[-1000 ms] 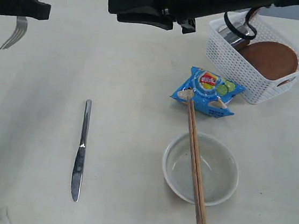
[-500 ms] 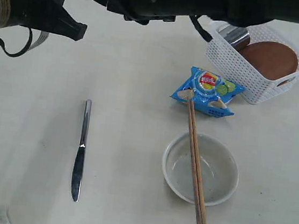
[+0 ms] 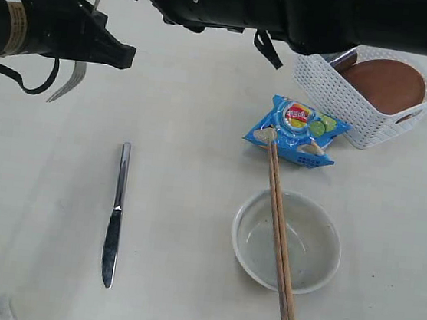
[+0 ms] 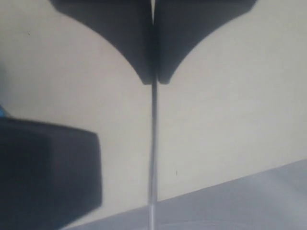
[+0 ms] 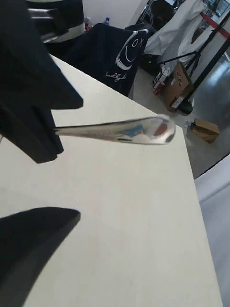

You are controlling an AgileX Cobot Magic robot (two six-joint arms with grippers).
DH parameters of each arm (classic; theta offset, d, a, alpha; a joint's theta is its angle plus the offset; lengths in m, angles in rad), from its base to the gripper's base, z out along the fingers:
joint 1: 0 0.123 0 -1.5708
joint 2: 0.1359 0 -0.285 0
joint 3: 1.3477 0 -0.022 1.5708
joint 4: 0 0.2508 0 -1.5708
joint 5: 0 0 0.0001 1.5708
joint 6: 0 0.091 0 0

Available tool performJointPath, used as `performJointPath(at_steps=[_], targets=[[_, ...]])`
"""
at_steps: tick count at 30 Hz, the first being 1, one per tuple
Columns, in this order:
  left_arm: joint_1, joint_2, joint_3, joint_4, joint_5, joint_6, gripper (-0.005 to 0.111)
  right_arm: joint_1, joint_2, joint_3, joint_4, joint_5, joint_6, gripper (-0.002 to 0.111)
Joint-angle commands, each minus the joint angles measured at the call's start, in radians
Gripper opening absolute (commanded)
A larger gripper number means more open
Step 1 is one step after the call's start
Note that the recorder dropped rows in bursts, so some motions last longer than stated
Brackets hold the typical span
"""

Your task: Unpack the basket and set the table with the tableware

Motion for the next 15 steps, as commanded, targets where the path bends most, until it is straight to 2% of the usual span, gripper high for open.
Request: performJointPath(at_steps=[1, 15], targets=[[-0.006, 0.0, -0.005, -0.016, 0.001, 0.001, 0.0, 0.001, 0.026, 0.0, 0.036, -0.001, 0.0, 0.057], [-0.006, 0.032, -0.005, -0.016, 0.006, 0.003, 0.0, 0.021, 0.034, -0.036, 0.05, -0.03, 0.0, 0.057]])
